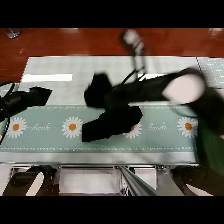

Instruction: Fold the shirts.

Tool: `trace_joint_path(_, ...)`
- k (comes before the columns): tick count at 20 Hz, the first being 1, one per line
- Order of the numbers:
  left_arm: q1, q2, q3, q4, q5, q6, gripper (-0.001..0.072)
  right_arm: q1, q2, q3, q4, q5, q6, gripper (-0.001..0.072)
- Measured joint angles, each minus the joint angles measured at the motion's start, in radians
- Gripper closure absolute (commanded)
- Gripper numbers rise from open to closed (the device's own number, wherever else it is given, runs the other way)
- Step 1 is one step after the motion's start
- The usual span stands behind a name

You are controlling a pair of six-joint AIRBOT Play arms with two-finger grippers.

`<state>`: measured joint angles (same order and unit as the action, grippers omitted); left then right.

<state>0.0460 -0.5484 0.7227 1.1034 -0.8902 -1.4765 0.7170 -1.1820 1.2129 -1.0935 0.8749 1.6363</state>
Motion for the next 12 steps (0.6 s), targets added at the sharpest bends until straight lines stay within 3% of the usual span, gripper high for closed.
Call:
trace_joint_path(1, -0.002, 0.0, -0.004, -0.001, -0.002, 0.003, 0.0007, 0.018, -0.046, -0.037, 0.053, -0.027, -0.003, 0.0095)
trace_joint_path(7, -0.046, -0.035, -0.021, -0.005, -0.093, -0.016, 0.0007, -0.042, -0.192, -0.108, 0.325, -0.051, -0.14, 0.009)
trace_joint_path(10, -0.053, -0.138, -0.029, 0.034, -0.167, -0.055, 0.0007, -0.247, -0.126, -0.109, 0.352, 0.044, -0.187, 0.0091)
trace_joint_path(12, -0.056, -0.228, -0.055, 0.008, -0.207, -0.06, 0.0007, -0.433, -0.038, -0.121, 0.265, 0.103, -0.182, 0.009)
